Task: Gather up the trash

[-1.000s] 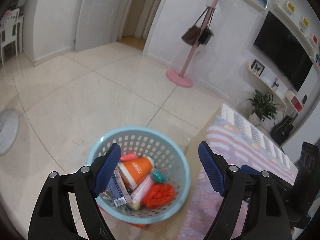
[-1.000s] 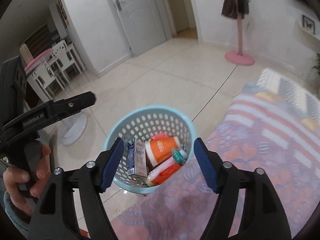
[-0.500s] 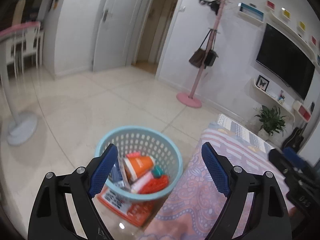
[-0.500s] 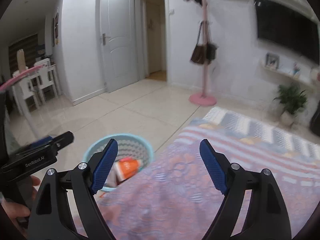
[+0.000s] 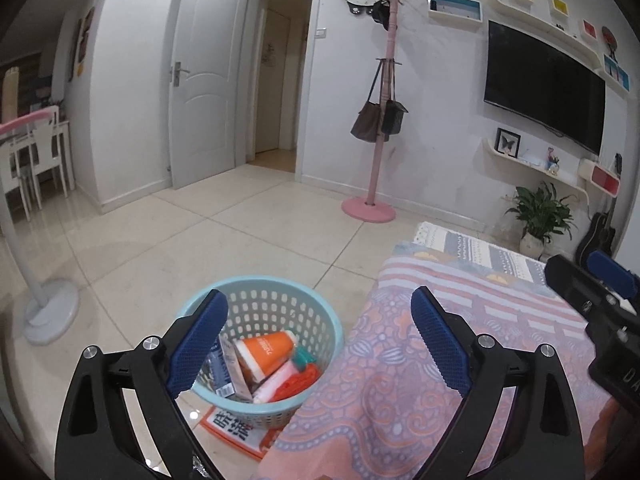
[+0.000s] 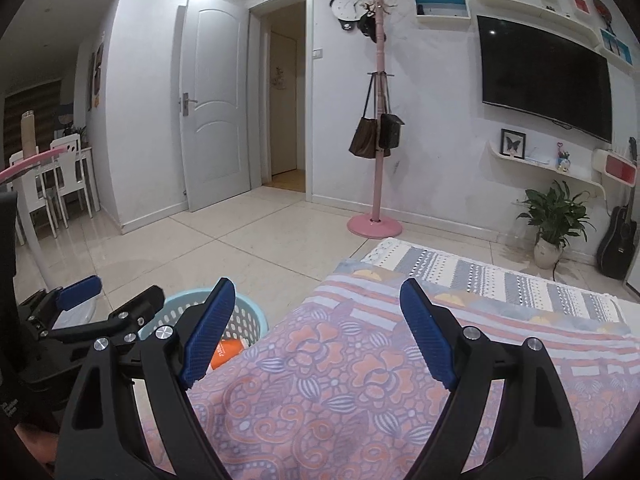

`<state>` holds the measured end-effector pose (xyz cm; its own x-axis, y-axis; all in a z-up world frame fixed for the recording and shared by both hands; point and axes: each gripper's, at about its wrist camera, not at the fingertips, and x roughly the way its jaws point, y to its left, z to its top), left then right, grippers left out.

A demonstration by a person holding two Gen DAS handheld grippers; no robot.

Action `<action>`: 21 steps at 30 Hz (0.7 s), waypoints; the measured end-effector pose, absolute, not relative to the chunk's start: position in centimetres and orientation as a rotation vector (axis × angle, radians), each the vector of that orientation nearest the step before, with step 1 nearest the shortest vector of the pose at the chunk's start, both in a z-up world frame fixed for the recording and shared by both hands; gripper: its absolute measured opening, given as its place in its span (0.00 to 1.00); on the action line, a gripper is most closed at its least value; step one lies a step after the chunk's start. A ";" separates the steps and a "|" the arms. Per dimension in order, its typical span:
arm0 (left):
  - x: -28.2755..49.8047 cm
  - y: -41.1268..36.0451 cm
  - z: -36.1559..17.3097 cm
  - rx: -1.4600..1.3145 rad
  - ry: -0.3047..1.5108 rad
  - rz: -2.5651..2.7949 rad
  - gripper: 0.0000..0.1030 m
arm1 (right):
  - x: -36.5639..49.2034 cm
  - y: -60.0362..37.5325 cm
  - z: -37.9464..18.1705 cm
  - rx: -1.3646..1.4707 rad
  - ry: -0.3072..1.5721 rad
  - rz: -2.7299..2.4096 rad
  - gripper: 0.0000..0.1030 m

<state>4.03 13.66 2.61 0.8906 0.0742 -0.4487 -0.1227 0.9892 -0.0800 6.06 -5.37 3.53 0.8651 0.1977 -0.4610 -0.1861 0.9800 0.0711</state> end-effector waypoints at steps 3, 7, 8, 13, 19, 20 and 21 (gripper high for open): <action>3.9 13.6 2.8 -0.114 0.451 0.107 0.88 | 5.8 -6.0 3.8 0.039 0.469 0.187 0.78; 3.9 13.1 2.9 -0.095 0.442 0.113 0.90 | 6.0 -6.3 3.8 0.041 0.472 0.189 0.78; 4.0 12.9 2.9 -0.093 0.442 0.112 0.90 | 5.9 -6.3 3.6 0.041 0.475 0.190 0.78; 4.1 12.7 2.9 -0.079 0.447 0.134 0.90 | 6.2 -6.2 3.3 0.049 0.489 0.199 0.78; 3.8 13.1 3.1 -0.087 0.442 0.145 0.90 | 6.5 -5.9 3.1 0.052 0.501 0.204 0.78; 3.8 13.2 3.1 -0.090 0.443 0.144 0.90 | 6.5 -5.9 3.1 0.053 0.502 0.206 0.78; 3.8 13.3 3.1 -0.091 0.444 0.146 0.90 | 6.5 -5.9 3.0 0.053 0.504 0.207 0.78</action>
<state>3.82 13.27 3.08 0.8931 0.1202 -0.4336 -0.1601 0.9855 -0.0564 6.47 -5.86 3.02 0.8552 0.2097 -0.4740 -0.1838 0.9778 0.1010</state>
